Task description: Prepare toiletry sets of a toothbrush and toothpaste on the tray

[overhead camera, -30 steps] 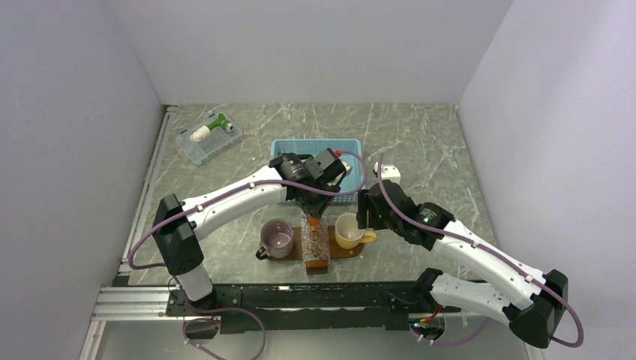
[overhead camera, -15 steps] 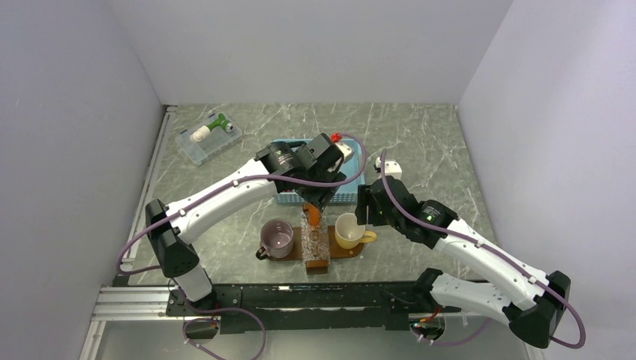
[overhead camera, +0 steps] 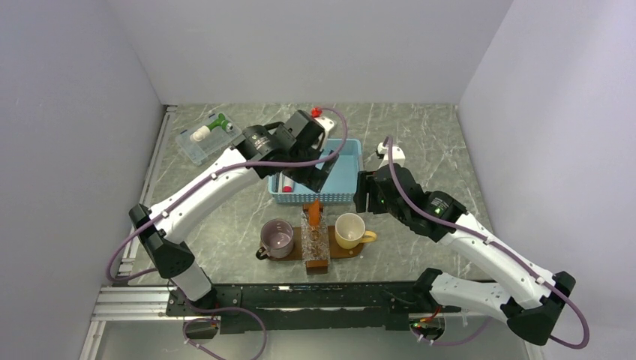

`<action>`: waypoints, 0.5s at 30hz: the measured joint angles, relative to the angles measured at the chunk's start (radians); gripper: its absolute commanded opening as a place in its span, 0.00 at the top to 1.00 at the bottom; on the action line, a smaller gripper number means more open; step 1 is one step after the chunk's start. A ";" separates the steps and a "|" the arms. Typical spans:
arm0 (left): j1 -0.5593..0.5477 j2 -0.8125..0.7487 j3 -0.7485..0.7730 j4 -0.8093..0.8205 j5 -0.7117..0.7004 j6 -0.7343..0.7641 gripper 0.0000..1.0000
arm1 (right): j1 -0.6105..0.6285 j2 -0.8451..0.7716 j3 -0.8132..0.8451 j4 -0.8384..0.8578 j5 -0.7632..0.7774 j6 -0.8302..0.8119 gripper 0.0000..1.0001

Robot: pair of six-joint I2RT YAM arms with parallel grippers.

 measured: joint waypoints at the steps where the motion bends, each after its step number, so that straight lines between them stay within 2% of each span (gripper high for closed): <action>1: 0.018 0.000 0.001 0.001 0.004 0.000 0.01 | 0.000 0.000 0.009 -0.003 0.005 -0.003 0.32; 10: 0.183 0.011 0.032 0.037 0.060 0.004 0.01 | 0.000 -0.003 0.047 -0.013 0.036 -0.023 0.32; 15: 0.251 0.079 0.046 0.064 0.081 0.007 0.01 | 0.000 -0.012 0.047 -0.021 0.039 -0.030 0.32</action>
